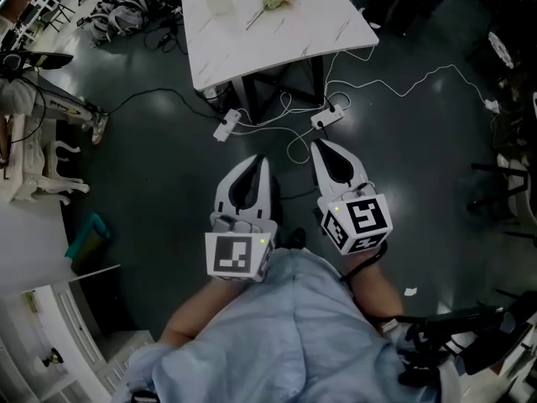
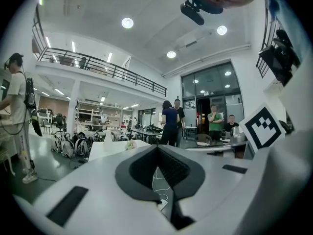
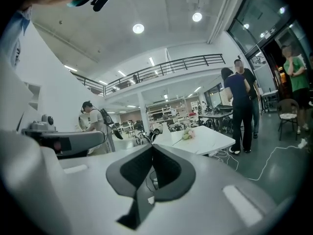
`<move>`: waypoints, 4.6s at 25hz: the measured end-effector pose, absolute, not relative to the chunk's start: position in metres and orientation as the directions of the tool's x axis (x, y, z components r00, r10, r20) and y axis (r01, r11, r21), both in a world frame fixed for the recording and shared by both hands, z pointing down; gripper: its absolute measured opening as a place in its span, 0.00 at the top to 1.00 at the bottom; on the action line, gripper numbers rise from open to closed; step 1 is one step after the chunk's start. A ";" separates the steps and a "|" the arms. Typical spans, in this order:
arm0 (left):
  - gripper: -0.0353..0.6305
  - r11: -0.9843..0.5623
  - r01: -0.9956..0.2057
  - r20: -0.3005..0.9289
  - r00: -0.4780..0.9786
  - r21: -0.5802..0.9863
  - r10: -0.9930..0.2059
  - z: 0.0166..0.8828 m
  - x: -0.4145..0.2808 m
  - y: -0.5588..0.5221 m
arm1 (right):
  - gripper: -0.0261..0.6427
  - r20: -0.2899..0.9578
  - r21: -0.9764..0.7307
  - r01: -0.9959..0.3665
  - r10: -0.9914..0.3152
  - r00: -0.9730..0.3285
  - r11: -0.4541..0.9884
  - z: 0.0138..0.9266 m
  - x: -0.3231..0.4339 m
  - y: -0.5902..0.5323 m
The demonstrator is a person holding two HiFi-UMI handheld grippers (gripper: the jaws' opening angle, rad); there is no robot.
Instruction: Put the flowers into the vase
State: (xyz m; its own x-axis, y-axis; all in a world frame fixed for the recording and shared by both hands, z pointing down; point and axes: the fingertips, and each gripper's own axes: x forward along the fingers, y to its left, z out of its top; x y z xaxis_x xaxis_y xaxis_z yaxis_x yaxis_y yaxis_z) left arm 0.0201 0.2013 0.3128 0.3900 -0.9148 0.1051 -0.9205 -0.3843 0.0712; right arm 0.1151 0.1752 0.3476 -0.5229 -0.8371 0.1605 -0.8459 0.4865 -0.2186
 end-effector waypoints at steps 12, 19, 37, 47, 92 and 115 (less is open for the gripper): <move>0.94 -0.408 -0.907 0.075 0.416 0.102 -0.906 0.311 -0.031 0.041 | 0.96 0.184 -0.223 -0.850 -0.835 -0.518 0.478 0.349 0.063 0.011; 0.94 -0.414 -0.903 0.046 0.421 0.113 -0.906 0.303 -0.060 -0.029 | 0.96 0.181 -0.201 -0.862 -0.847 -0.500 0.465 0.334 0.039 -0.055; 0.94 -0.404 -0.909 0.156 0.416 0.102 -0.896 0.331 -0.036 -0.169 | 0.95 0.196 -0.257 -0.869 -0.858 -0.475 0.422 0.356 0.071 -0.214; 0.94 -0.358 -0.930 0.214 0.369 0.086 -0.905 0.341 0.010 -0.276 | 0.95 0.228 -0.338 -0.830 -0.816 -0.531 0.445 0.383 0.105 -0.321; 0.94 -0.226 -0.876 0.414 0.412 0.427 -0.812 0.450 -0.115 -0.389 | 0.82 0.689 -0.616 -0.780 -0.554 -0.467 -0.109 0.586 0.030 -0.448; 0.94 -0.172 -0.911 0.293 0.292 0.374 -0.911 0.399 -0.152 -0.360 | 0.91 0.335 -0.678 -0.693 -0.738 -0.586 0.244 0.436 -0.016 -0.507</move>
